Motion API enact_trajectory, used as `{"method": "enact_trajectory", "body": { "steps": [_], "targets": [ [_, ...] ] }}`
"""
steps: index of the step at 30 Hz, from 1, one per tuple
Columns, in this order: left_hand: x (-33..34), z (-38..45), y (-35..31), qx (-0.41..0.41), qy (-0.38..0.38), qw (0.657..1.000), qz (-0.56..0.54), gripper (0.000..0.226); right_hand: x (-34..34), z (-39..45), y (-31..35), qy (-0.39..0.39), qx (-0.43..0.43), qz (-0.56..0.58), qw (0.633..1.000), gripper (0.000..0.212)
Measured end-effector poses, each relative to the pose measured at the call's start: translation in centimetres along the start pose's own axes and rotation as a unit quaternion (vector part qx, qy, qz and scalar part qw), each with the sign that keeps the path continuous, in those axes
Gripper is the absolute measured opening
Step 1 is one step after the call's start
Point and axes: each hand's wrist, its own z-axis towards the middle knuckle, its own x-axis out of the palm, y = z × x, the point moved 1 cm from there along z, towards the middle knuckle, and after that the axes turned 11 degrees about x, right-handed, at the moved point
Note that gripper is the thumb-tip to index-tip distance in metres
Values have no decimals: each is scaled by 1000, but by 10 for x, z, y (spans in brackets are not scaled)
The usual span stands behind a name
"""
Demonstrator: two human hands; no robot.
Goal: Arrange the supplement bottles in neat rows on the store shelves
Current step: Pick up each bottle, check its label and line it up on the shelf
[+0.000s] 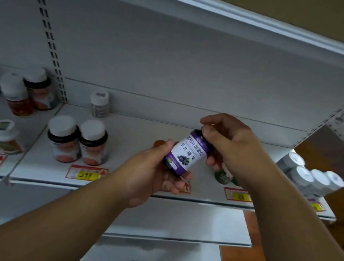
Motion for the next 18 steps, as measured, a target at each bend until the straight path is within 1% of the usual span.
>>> {"method": "enact_trajectory", "body": {
  "steps": [1, 2, 3, 4, 6, 8, 9, 10, 11, 12, 13, 14, 15, 16, 18],
  "targets": [
    [7, 3, 6, 18, -18, 999, 48, 44, -11, -1, -8, 3, -1, -4, 1000, 15],
    [11, 6, 11, 51, -50, 989, 130, 36, -21, -1, -16, 1, -1, -19, 1000, 17],
    [12, 9, 15, 99, -85, 964, 231, 29, -29, 1, -24, -3, -1, -43, 999, 18],
    [12, 12, 17, 155, -115, 924, 330, 23, -36, 3, -31, -9, -2, -72, 997, 19],
    [9, 17, 20, 250, -132, 825, 489, 14, -46, 9, -43, -24, -7, -144, 989, 20],
    [3, 23, 18, 313, -122, 702, 627, 12, -47, 18, -52, -39, -28, -242, 969, 25],
    [-2, 28, 18, 332, -109, 639, 685, 19, -45, 24, -56, -41, -41, -292, 955, 27],
    [-6, 35, 18, 337, -90, 585, 732, 29, -40, 32, -59, -39, -51, -337, 939, 30],
    [-10, 44, 18, 318, -66, 551, 769, 43, -34, 39, -62, -34, -53, -376, 925, 31],
    [-14, 53, 19, 268, -38, 538, 798, 58, -28, 47, -65, -23, -46, -407, 912, 31],
    [-17, 62, 20, 205, -14, 534, 820, 70, -21, 54, -68, -6, -31, -428, 903, 31],
    [-21, 71, 22, 151, 7, 526, 837, 77, -15, 60, -72, 14, -16, -439, 898, 31],
    [-25, 79, 25, 122, 24, 513, 850, 76, -9, 64, -75, 32, -6, -443, 896, 31],
    [-28, 85, 28, 119, 38, 499, 857, 69, -4, 67, -78, 48, -1, -444, 895, 30],
    [-31, 89, 29, 150, 43, 483, 862, 50, 4, 70, -83, 70, -6, -436, 897, 30]
  ]
}}
